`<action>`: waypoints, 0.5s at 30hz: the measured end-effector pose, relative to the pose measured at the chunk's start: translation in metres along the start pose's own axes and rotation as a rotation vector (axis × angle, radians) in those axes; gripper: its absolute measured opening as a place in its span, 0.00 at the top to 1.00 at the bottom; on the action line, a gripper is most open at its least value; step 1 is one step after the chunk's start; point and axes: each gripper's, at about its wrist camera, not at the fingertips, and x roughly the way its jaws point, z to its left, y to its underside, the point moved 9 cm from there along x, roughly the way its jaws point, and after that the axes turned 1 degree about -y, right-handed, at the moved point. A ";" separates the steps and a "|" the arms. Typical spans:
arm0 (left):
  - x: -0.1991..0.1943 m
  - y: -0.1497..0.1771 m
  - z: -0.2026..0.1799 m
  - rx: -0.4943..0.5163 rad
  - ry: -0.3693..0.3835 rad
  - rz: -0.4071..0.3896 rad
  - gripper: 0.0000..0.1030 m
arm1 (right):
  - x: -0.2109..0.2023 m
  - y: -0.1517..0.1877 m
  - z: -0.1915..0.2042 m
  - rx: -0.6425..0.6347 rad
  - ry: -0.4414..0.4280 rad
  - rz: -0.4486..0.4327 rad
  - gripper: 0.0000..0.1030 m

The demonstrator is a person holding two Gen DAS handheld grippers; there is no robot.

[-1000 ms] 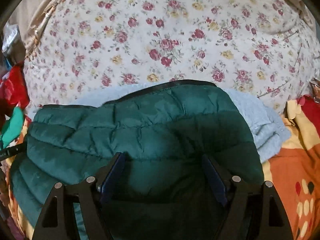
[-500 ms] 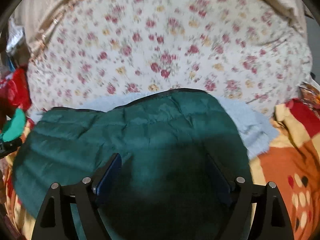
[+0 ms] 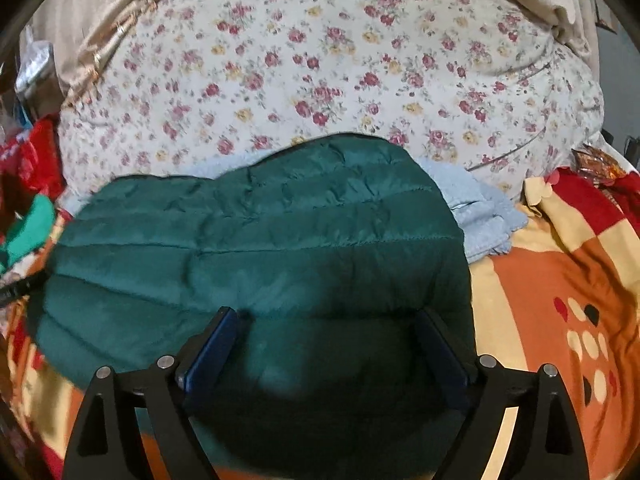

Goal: Fold large clothes

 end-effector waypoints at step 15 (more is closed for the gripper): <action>-0.136 0.065 -0.027 0.018 -0.011 -0.147 0.16 | -0.103 0.082 0.047 0.110 -0.136 0.019 0.14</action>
